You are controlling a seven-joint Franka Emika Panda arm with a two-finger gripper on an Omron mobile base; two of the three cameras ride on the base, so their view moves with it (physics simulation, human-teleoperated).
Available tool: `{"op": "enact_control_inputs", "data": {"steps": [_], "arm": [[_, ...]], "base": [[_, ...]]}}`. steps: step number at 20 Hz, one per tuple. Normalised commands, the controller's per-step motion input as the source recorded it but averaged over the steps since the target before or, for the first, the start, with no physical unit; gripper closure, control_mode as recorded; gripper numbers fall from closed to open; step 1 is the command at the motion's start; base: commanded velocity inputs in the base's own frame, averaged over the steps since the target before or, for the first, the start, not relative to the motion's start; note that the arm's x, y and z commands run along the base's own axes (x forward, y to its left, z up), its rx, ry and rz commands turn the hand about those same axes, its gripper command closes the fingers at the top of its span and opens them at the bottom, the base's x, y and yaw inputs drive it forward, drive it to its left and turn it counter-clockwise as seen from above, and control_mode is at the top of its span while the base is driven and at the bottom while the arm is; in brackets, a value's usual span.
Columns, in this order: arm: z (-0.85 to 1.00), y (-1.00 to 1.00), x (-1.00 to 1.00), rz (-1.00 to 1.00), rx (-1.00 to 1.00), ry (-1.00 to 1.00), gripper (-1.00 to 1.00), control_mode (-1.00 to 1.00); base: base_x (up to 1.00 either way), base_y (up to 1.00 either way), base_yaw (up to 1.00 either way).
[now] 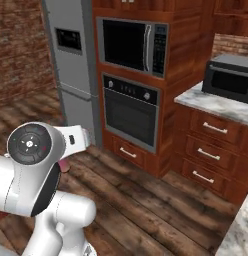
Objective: Move the drinks to the dining counter.
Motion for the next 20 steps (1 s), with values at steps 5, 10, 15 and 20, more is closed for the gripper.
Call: {"op": "enact_control_inputs", "data": {"steps": [5,10,15,20], "arm": [[0.0,0.0,0.0,0.0,0.0,0.0,1.0,1.0],[0.0,0.0,0.0,0.0,0.0,0.0,1.0,1.0],[0.0,0.0,0.0,0.0,0.0,0.0,1.0,1.0],[0.0,0.0,0.0,0.0,0.0,0.0,1.0,1.0]], "base": [[-0.64,0.55,0.33],[-0.4,0.63,0.34],[-0.28,0.65,0.35],[-0.07,0.67,0.36]]}}
